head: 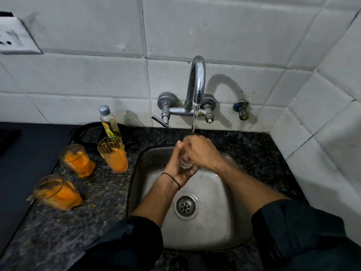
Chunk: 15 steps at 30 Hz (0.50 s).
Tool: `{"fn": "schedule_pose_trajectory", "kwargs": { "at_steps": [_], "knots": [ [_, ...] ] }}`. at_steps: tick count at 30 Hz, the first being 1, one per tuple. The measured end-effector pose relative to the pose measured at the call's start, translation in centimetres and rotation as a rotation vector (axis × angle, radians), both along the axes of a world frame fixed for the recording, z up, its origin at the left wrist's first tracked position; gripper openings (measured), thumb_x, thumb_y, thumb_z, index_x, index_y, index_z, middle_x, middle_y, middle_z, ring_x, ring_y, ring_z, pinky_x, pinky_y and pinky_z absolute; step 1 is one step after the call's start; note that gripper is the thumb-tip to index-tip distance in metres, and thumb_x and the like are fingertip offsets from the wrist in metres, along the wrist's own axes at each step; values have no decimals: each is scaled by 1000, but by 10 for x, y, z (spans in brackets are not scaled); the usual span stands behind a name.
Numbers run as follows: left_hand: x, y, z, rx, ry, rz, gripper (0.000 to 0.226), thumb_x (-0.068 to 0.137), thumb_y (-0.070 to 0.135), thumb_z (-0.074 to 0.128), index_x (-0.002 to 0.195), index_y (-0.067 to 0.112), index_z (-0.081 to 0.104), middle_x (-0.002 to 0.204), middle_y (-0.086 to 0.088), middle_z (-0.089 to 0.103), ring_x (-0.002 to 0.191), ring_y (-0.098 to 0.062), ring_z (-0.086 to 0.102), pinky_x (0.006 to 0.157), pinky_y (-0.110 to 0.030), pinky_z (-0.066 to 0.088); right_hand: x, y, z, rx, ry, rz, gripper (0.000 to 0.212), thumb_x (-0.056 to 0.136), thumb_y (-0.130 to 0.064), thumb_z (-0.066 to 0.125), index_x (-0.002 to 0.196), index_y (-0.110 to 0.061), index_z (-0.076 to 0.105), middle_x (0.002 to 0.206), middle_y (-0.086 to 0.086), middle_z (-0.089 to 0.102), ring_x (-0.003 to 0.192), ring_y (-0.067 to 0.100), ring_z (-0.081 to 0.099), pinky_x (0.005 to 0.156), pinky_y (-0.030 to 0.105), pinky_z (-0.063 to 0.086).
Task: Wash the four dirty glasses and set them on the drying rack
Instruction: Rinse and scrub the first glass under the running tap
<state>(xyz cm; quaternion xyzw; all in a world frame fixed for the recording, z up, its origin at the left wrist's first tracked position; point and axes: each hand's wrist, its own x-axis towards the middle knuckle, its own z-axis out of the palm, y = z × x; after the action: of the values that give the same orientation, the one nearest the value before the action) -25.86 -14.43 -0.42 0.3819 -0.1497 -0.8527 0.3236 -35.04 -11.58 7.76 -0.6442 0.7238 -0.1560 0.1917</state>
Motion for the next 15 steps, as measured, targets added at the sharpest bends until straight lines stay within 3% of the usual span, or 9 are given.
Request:
{"fn": "schedule_pose_trajectory", "kwargs": {
  "at_steps": [2, 4, 6, 7, 8, 10, 11, 13, 15],
  "knots": [
    [3, -13, -1, 99, -89, -67, 46, 92, 59, 55, 95, 13, 64, 78, -4, 60, 71, -14, 57, 60, -25, 48, -3, 9, 1, 75, 104, 247, 16, 98, -24, 51, 100, -21, 66, 100, 6, 73, 94, 24, 66, 89, 38, 49],
    [7, -21, -4, 83, -124, -63, 43, 95, 53, 53, 94, 12, 62, 73, -3, 60, 63, -11, 52, 56, -23, 49, -7, 11, 1, 145, 184, 336, 14, 97, -20, 52, 102, -25, 64, 101, 3, 70, 98, 21, 63, 95, 40, 42],
    [10, -22, -7, 17, -51, -22, 40, 98, 44, 51, 107, 7, 64, 92, -11, 69, 81, -18, 63, 78, -31, 57, -7, 7, -3, 138, 232, 288, 18, 94, -20, 53, 105, -29, 64, 105, -1, 70, 104, 20, 62, 98, 41, 39],
    [12, -20, -8, -9, 3, -11, 40, 98, 41, 51, 112, 6, 65, 103, -15, 70, 94, -22, 65, 89, -35, 55, -4, 5, -4, 139, 178, 221, 18, 93, -21, 55, 106, -28, 66, 106, 1, 71, 105, 20, 64, 96, 40, 44],
    [14, -16, -7, -38, 45, -12, 37, 97, 37, 53, 111, 5, 68, 107, -15, 70, 98, -23, 66, 89, -37, 56, 0, 3, -6, 162, 38, 128, 14, 93, -23, 59, 103, -26, 67, 102, 2, 71, 100, 21, 66, 92, 39, 50],
    [19, -10, -8, -81, 76, -10, 30, 94, 28, 56, 93, 6, 76, 95, -14, 73, 86, -22, 71, 74, -35, 61, 10, 1, -9, 218, -300, -7, 4, 90, -20, 66, 89, -20, 69, 88, 4, 71, 88, 21, 68, 83, 36, 55],
    [20, -10, -7, -85, 86, -14, 32, 96, 25, 53, 86, 6, 77, 88, -13, 74, 78, -22, 72, 67, -33, 62, 13, 0, -8, 208, -375, -26, 6, 89, -18, 67, 86, -17, 72, 87, 6, 72, 87, 22, 69, 83, 37, 56],
    [23, -11, 0, -73, 60, -53, 37, 98, 29, 47, 85, 7, 74, 79, -10, 72, 71, -19, 69, 59, -30, 60, 11, 1, -7, 175, -208, 29, 15, 89, -20, 64, 99, -18, 76, 100, 7, 74, 97, 24, 70, 87, 37, 54],
    [24, -15, 9, -64, -43, -134, 43, 96, 40, 47, 82, 10, 73, 72, -7, 69, 67, -17, 63, 57, -27, 55, 9, 5, -5, 88, 224, 197, 26, 91, -19, 60, 115, -24, 69, 122, 4, 67, 116, 25, 60, 100, 39, 43]
  ]
}}
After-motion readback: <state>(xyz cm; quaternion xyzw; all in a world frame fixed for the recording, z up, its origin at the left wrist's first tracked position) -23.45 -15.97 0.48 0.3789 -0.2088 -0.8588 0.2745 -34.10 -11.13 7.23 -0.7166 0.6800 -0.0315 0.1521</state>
